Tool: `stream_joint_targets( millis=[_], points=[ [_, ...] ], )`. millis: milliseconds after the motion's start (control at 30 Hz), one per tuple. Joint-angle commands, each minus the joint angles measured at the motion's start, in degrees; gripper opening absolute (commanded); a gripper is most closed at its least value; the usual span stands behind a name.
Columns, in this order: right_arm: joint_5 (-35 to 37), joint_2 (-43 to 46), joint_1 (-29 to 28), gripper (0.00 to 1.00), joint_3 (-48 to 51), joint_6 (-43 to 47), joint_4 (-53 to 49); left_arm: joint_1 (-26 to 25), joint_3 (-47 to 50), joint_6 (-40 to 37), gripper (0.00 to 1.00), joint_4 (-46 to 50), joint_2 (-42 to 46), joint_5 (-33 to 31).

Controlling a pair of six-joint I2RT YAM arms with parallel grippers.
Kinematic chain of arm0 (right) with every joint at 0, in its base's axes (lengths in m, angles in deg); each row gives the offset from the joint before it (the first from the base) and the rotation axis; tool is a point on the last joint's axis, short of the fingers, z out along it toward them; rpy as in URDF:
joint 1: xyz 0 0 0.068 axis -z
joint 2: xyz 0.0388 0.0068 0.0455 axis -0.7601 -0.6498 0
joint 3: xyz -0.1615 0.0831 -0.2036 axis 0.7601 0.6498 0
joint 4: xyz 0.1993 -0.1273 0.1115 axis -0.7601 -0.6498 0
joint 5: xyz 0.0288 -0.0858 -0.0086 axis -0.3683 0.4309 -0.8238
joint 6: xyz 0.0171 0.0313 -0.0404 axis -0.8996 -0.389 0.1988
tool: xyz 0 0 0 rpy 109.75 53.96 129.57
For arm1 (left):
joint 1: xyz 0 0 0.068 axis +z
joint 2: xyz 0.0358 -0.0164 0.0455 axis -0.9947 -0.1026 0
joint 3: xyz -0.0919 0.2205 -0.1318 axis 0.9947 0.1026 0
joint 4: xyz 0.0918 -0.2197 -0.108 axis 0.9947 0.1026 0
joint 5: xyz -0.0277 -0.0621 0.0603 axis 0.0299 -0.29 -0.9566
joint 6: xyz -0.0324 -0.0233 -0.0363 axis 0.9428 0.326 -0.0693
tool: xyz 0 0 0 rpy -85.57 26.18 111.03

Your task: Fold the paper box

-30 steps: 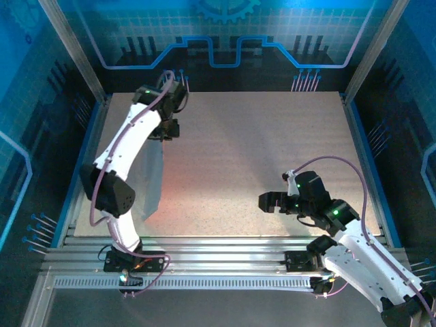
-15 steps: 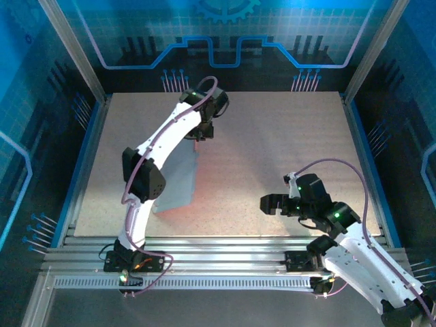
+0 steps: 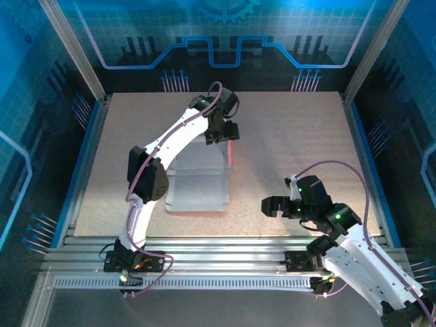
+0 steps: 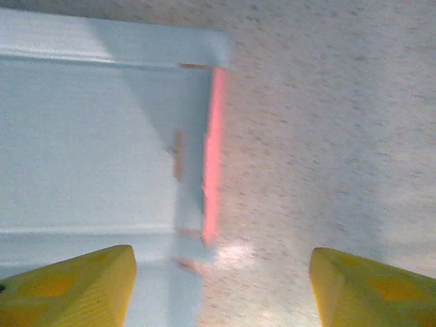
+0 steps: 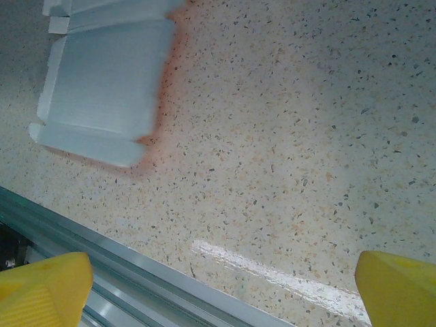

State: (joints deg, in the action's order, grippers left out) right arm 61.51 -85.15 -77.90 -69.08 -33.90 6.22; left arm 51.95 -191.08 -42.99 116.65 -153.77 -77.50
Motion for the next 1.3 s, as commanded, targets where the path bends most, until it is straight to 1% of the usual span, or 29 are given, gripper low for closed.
stream_joint_targets(
  millis=[0,67,167,200,300,333,433,533,667,800,867,967,1067,1133,1267],
  points=[
    [-0.54,0.64,0.72,1.0,-1.45,0.69,-2.0,2.47,8.97,1.42,0.75,-15.49,9.31,12.95],
    [-0.8,0.64,0.67,1.0,-2.02,0.87,-2.09,3.6,15.47,0.6,0.77,-21.24,13.96,16.35],
    [-1.35,0.53,0.4,0.99,-3.12,1.52,-1.66,4.74,24.1,-3.1,0.8,-25.35,20.67,17.87],
    [-1.43,0.23,0.15,0.99,-3.61,1.79,-1.47,5.13,27.16,-4.38,0.83,-26.02,23.15,17.66],
    [-1.21,-2.16,-0.68,1.0,-5.21,2.28,-0.9,6.29,36.72,-6.44,0.96,-28.75,30.79,18.04],
    [-0.77,-3.16,-1.13,1.0,-5.64,2.1,-0.57,6.63,39.58,-6.69,0.99,-29.52,33.06,18.28],
    [0.66,-6.63,-3.7,1.0,-6.94,1.44,1.9,8.4,50.4,-6.44,0.99,-32.87,41.36,18.96],
    [3.82,-10.93,-8.32,1.0,-8.78,0.24,5.21,11.03,60.5,-4.94,0.99,-36.29,49.39,20.42],
    [7.73,-20.33,-15.08,1.0,-12.71,-1.6,9.55,15.7,70.43,-3.84,0.99,-36.93,57.51,23.3],
    [8.35,-30.44,-19.87,1.0,-16.82,-3.83,15.86,19.91,74.96,-4.98,0.99,-33.75,62.54,23.0],
    [8.7,-36.33,-21.91,1.0,-19.79,-4.46,18.09,22.83,76.72,-4.96,0.99,-32.48,64.64,23.53],
    [7.37,-44.01,-23.46,1.0,-24.63,-4.7,21.66,27.24,79.55,-4.74,0.99,-32.69,67.42,25.65],
    [5.58,-51.31,-23.98,1.0,-29.35,-5.18,22.8,31.3,81.36,-4.86,0.99,-32.55,68.96,28.05],
    [5.03,-55.3,-24.23,1.0,-31.99,-5.26,23.13,32.86,81.91,-4.87,0.99,-32.08,69.33,28.85],
    [4.05,-61.68,-24.32,1.0,-34.92,-6.65,24.31,33.83,82.76,-3.8,0.99,-33.05,69.68,29.24]
  ],
)
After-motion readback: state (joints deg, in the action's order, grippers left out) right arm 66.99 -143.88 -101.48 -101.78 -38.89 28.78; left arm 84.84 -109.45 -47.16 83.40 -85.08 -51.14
